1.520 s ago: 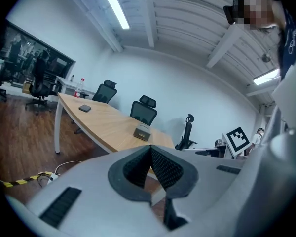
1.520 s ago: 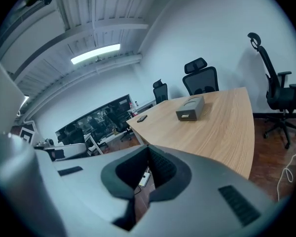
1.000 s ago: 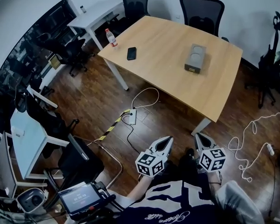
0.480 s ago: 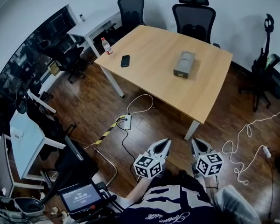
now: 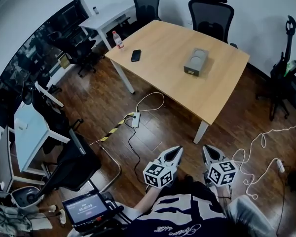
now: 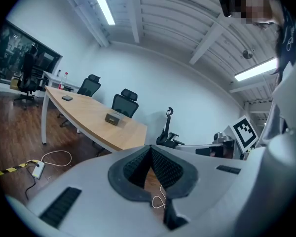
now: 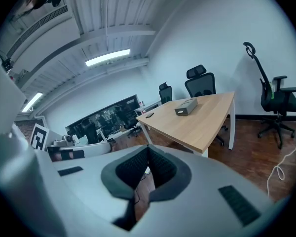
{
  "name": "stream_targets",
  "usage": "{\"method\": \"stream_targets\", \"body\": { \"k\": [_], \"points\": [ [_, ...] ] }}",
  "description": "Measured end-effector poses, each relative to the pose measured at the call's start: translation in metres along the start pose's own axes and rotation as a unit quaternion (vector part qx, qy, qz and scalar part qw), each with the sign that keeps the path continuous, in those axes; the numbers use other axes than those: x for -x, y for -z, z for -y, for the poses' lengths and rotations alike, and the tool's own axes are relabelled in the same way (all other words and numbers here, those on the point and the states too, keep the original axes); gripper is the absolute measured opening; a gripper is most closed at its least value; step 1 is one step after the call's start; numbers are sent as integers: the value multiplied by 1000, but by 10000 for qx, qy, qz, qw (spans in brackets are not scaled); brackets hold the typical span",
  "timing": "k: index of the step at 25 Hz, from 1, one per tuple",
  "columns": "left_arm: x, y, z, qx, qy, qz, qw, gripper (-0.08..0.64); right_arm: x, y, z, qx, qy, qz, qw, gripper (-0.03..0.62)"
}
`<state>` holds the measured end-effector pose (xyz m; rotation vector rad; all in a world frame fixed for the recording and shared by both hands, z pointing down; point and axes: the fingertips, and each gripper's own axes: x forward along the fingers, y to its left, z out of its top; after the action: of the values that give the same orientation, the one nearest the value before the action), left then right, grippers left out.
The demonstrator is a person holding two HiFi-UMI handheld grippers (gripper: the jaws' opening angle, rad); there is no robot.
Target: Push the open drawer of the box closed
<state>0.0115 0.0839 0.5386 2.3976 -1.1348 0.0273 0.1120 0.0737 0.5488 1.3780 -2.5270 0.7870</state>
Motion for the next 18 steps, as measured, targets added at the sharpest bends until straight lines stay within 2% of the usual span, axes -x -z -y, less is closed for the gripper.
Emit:
{"method": "stream_targets", "body": {
  "k": [6,18],
  "points": [
    [2,3,6,0,-173,45,9998,-2,4,2,0,54,-196,-19,9998,-3],
    [-12,6,17,-40,-103,4,9999,-2,13,2,16,2,-146,40,9999,-3]
  ]
}}
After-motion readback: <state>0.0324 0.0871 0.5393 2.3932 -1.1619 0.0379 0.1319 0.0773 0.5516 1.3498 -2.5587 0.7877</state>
